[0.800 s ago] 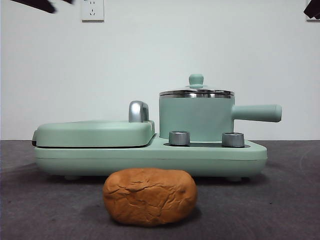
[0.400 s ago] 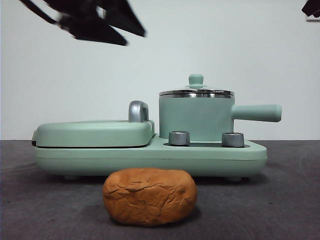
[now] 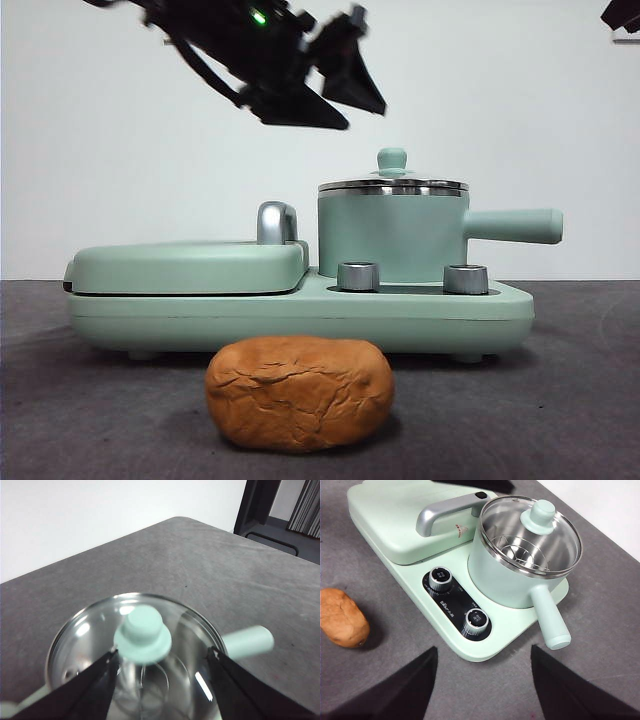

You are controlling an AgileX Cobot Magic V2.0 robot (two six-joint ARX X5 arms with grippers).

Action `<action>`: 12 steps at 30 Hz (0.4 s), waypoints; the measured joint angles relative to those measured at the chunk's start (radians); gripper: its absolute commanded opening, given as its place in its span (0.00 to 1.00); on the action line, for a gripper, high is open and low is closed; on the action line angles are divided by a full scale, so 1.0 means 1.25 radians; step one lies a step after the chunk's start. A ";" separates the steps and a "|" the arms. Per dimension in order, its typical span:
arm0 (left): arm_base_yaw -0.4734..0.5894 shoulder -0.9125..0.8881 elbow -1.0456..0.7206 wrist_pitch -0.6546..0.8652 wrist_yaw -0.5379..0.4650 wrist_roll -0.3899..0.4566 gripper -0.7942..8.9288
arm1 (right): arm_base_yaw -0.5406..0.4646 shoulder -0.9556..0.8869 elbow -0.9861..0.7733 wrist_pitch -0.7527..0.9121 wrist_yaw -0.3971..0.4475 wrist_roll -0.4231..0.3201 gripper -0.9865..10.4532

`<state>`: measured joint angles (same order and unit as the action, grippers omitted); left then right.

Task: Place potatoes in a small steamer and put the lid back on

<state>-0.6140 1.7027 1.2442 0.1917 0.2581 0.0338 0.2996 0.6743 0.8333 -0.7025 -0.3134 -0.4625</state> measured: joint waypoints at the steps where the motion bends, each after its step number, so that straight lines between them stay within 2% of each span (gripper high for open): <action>1: -0.001 0.023 0.023 0.001 0.000 0.001 0.37 | 0.000 0.000 0.000 0.001 0.000 0.000 0.34; 12: -0.001 0.176 0.166 0.011 -0.001 0.016 0.37 | 0.000 0.000 0.000 0.003 0.000 0.000 0.34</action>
<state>-0.6155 1.9228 1.4513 0.2054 0.2573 0.0540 0.2996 0.6746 0.8333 -0.6987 -0.3134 -0.4622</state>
